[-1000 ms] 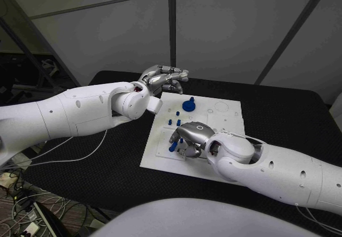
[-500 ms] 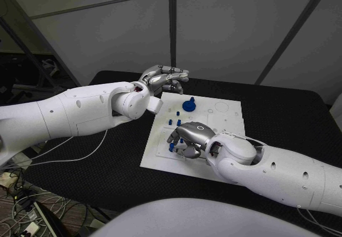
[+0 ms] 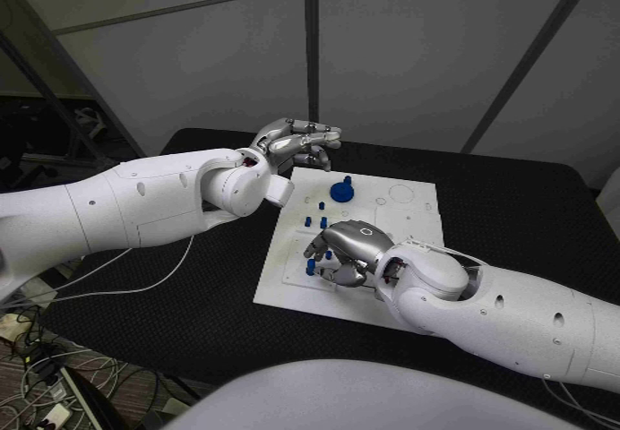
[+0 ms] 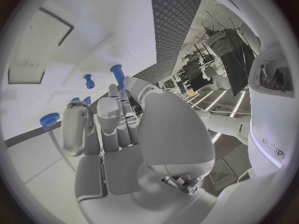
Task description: Assemble the parts on the task board
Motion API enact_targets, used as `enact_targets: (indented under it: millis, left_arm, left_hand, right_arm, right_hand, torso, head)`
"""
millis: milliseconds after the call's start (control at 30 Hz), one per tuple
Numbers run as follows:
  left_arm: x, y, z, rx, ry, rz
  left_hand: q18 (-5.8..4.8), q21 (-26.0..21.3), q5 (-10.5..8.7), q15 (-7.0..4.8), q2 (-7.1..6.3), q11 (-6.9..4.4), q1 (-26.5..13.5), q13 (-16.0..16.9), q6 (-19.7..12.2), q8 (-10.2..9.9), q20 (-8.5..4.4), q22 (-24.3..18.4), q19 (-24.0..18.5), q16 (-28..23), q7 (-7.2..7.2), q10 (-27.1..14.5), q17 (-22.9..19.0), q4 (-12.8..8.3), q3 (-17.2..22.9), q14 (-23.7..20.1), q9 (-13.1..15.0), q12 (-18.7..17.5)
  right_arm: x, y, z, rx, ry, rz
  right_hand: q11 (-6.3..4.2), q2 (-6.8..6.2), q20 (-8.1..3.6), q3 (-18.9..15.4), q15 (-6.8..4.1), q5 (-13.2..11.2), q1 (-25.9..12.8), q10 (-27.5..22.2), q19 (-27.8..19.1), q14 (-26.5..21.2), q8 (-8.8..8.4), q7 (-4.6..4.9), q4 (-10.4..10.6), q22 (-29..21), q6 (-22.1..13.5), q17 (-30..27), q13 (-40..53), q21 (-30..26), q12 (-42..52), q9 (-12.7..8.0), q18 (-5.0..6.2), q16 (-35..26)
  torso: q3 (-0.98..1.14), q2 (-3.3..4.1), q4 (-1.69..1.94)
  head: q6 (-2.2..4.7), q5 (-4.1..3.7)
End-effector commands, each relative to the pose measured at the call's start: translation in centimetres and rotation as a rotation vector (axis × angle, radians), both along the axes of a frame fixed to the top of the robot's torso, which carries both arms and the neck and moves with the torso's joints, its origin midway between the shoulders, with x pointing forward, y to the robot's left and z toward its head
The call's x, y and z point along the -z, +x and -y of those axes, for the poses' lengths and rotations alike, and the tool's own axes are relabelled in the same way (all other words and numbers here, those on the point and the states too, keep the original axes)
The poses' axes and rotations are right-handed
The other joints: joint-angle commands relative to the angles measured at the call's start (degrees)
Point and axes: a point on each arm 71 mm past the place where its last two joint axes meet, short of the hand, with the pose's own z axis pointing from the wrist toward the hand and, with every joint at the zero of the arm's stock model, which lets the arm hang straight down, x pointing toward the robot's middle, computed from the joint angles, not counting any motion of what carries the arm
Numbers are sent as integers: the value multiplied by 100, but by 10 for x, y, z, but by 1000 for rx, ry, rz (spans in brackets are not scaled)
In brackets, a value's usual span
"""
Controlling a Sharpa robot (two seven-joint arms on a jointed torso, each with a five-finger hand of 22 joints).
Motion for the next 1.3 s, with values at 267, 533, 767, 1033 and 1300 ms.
enact_targets:
  millis: [267, 533, 767, 1033, 1300]
  left_arm:
    - [-1, 1, -2, 5, -4, 2]
    - [0, 1, -6, -3, 0, 1]
    - [0, 1, -7, -6, 0, 2]
    - [0, 1, -11, -14, 3, 4]
    - [0, 0, -11, -11, 2, 5]
  left_hand:
    - [279, -39, 1, 12, 9, -1, 13, 7, -15, 30, -3, -6, 34, -20, 21, -27, -6, 10, -29, -14, 3, 19]
    - [279, -39, 1, 12, 9, -1, 13, 7, -15, 30, -3, -6, 34, -20, 21, -27, -6, 10, -29, -14, 3, 19]
    - [279, -39, 1, 12, 9, -1, 13, 7, -15, 30, -3, -6, 34, -20, 21, -27, -6, 10, -29, -14, 3, 19]
    - [279, -44, 0, 13, 15, 1, 18, 6, -21, 33, -2, -10, 35, -19, 23, -37, -16, 8, -35, -17, 2, 26]
    - [278, -45, -1, 14, 14, 2, 16, 6, -23, 34, -2, -11, 35, -19, 24, -39, -19, 9, -39, -18, 2, 28]
  right_arm:
    - [-12, 4, 40, 111, 60, 45]
    - [-37, 17, 104, 356, 170, -127]
    - [-35, 16, 151, 541, 113, -225]
    - [-31, 12, 180, 663, 52, -254]
    - [-15, -1, 185, 699, -52, -252]
  right_hand:
    - [42, -100, 24, -55, 40, -2, -124, -22, -48, -41, 39, 55, 112, 229, 25, -121, 15, -48, -15, 14, -7, -86]
    - [-152, -147, -47, -484, -86, 122, -572, 994, 431, 177, 292, -38, 501, 926, 564, 809, 291, 575, 540, 114, -191, 582]
    - [-392, -230, -264, -1265, -285, 908, -848, 1586, 667, 225, 594, -250, 705, 1296, 604, 1152, 1802, 898, 2137, 263, -295, 890]
    - [-370, 79, -262, -2326, -281, 1229, -675, 1179, 674, 257, 1397, -264, 1199, 1322, 60, 1597, 5554, 916, 5392, 743, -299, 1250]
    - [-371, 137, -252, -2857, -272, 1086, -953, 1384, 729, 313, 1725, -260, 1318, 1396, -182, 2081, 6295, 979, 5991, 937, -322, 1545]
  torso:
    - [-5, -16, -10]
    - [-1, -45, -76]
    - [-4, -72, -125]
    - [8, -74, -156]
    - [-5, -72, -143]
  head:
    - [-1, -99]
    - [-1, -375]
    - [58, -877]
    - [115, -1193]
    - [75, -1345]
